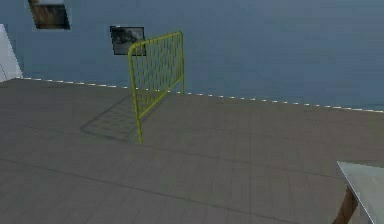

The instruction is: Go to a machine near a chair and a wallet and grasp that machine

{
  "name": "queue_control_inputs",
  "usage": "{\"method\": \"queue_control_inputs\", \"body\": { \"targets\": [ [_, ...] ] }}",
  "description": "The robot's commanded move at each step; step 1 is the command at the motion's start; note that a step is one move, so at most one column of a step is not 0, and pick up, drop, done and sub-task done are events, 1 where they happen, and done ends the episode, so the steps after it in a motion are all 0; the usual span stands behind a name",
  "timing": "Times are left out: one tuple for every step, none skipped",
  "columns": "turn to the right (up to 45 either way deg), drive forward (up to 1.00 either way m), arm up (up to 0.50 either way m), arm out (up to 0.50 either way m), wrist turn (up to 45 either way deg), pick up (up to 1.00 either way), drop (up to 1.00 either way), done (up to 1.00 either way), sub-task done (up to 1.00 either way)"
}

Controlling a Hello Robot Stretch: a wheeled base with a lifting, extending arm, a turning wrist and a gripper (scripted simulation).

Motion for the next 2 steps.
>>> {"method": "queue_control_inputs", "body": {
  "targets": [
    [6.0, 0.00, 0.00, 0.00, 0.0, 0.00, 0.00, 0.00, 0.00],
    [0.0, 0.20, 0.00, 0.00, 0.0, 0.00, 0.00, 0.00, 0.00]
  ]
}}
